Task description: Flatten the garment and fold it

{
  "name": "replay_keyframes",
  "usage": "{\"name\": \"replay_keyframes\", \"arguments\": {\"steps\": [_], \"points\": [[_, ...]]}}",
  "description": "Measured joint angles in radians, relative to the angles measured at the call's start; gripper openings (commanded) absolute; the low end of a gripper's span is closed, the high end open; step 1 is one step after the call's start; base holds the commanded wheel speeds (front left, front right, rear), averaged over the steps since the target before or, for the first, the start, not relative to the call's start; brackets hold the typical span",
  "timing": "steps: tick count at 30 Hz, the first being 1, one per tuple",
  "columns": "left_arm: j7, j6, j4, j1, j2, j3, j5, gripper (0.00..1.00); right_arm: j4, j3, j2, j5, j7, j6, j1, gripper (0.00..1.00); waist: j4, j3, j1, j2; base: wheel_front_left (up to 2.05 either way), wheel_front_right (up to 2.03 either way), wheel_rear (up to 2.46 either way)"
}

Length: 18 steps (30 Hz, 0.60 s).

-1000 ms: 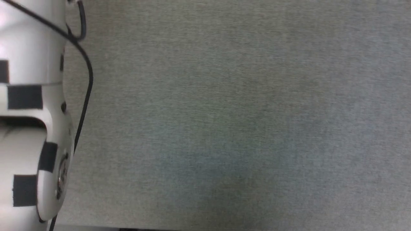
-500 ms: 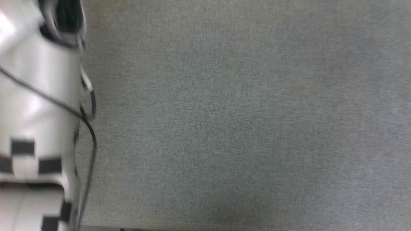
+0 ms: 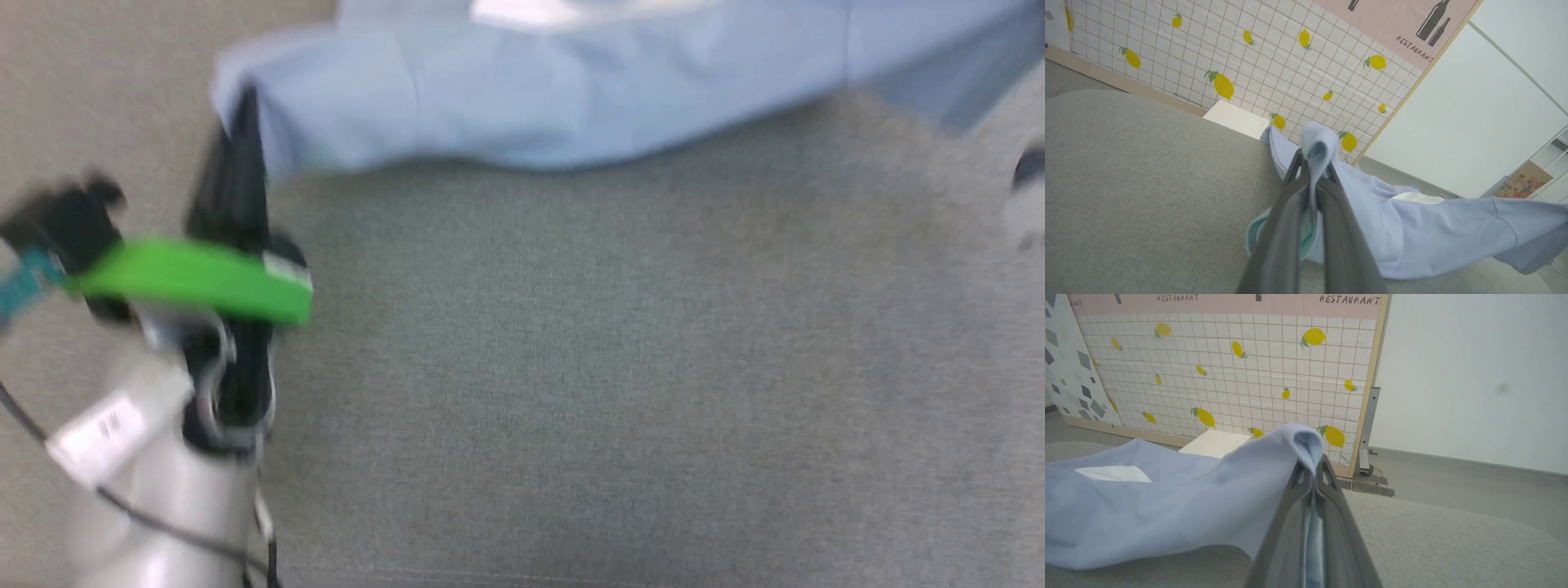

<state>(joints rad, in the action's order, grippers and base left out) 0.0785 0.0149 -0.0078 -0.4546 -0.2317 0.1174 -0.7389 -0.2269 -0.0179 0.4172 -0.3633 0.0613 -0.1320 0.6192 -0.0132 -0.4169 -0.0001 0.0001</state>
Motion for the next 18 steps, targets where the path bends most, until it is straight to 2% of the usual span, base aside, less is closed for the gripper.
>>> {"name": "replay_keyframes", "arguments": {"steps": [9, 18], "points": [[-0.061, -0.009, -0.059, 0.326, -0.017, -0.001, -0.083, 0.00, 0.150, -0.175, -0.158, 0.002, -0.066, 0.000, -0.345, 0.00, 0.002, 0.150, 0.0000, 0.0000, 0.00, 0.00, 0.00], [-0.115, -0.009, -0.102, 0.589, -0.026, -0.010, -0.177, 0.00, 0.289, -0.289, -0.310, -0.001, -0.160, 0.000, -0.632, 0.00, -0.001, 0.296, -0.0001, 0.0000, 0.00, 0.00, 0.00]]}}
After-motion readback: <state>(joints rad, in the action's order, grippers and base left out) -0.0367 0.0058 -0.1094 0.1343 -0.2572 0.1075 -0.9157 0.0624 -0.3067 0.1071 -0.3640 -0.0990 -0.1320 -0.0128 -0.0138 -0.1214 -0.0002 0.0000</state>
